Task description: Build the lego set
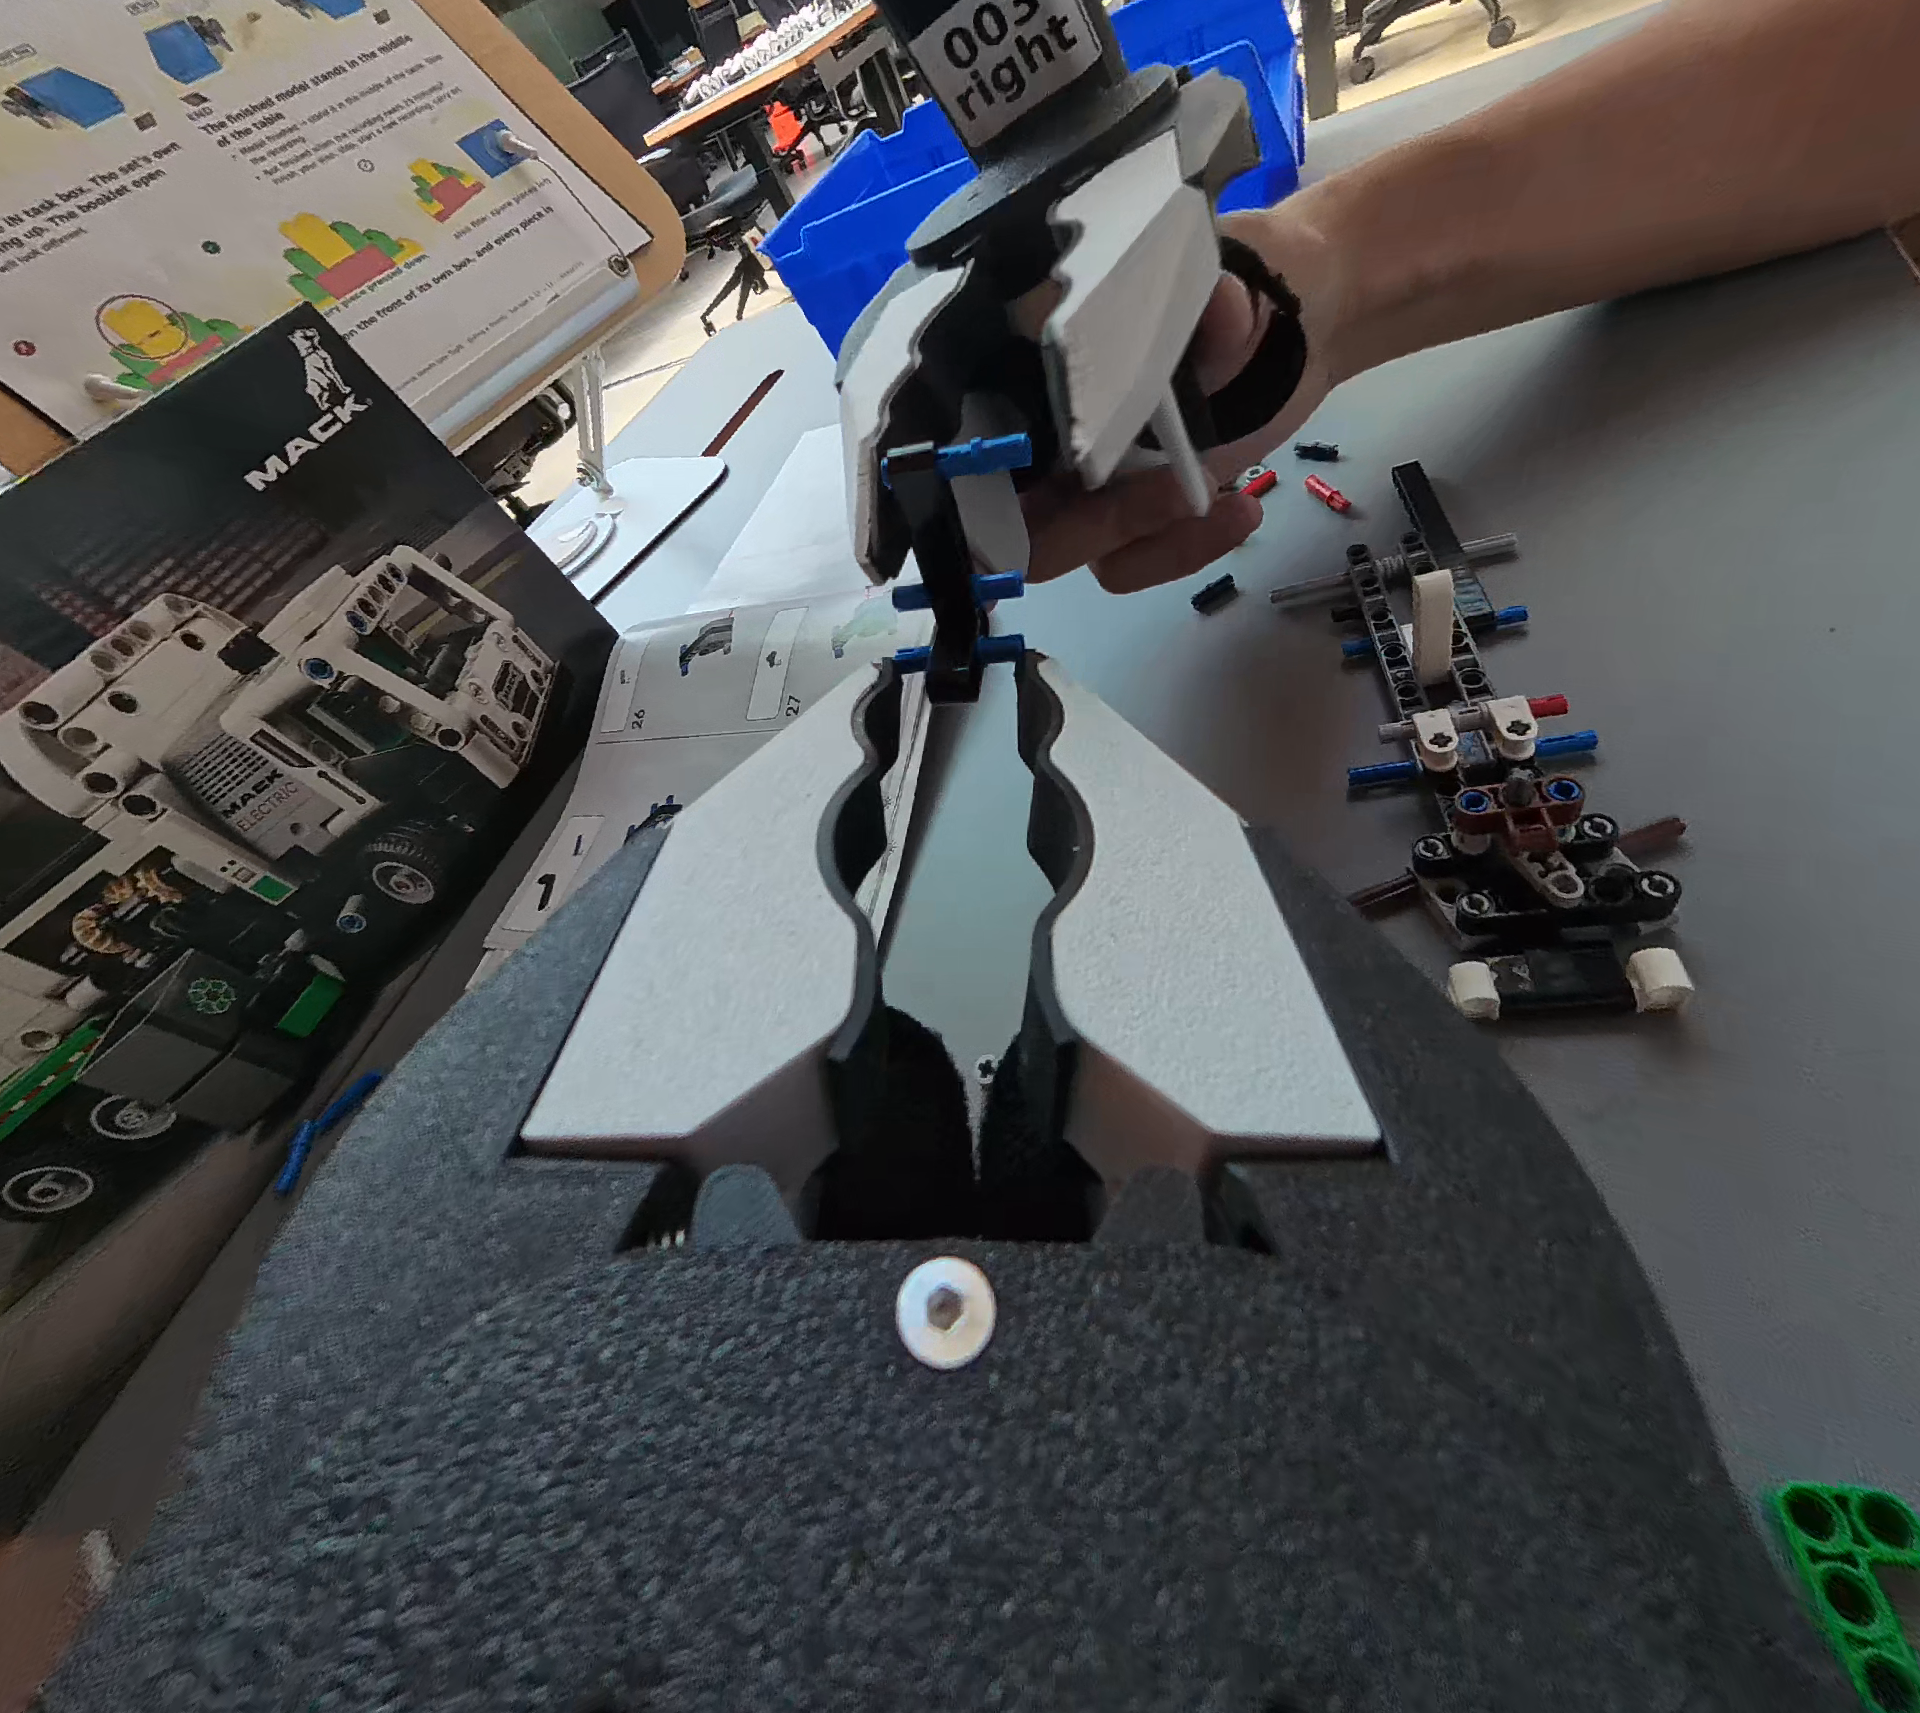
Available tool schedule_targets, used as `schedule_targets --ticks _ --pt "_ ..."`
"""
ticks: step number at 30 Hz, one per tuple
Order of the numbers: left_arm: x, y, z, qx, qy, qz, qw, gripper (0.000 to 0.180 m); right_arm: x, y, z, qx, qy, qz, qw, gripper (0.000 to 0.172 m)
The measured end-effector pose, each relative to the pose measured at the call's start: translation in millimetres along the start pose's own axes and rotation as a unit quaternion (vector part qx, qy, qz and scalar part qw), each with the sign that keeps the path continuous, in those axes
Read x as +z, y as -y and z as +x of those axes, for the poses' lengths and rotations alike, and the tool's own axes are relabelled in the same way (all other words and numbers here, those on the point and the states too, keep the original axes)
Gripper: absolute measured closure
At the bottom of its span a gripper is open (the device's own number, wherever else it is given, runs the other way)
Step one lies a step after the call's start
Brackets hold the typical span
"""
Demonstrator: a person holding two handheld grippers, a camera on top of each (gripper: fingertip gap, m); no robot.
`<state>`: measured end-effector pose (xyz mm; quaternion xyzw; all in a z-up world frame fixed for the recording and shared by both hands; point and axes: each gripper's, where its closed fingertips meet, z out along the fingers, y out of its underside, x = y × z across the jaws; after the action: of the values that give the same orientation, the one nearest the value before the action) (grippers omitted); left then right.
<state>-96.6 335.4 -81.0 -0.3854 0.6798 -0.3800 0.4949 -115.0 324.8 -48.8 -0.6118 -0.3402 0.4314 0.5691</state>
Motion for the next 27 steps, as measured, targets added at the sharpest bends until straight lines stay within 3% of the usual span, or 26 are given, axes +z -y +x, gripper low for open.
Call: schedule_targets --ticks 2,27 --pt "0.9 -0.8 2.2 0.012 0.001 -0.003 1.0 0.159 0.5 -0.8 2.1 0.0 -0.006 0.005 1.0 0.146" --pt "-0.6 5.5 9.1 0.032 -0.003 0.003 0.999 0.16 2.6 -0.8 -4.1 -0.093 -0.021 0.002 0.995 0.15"
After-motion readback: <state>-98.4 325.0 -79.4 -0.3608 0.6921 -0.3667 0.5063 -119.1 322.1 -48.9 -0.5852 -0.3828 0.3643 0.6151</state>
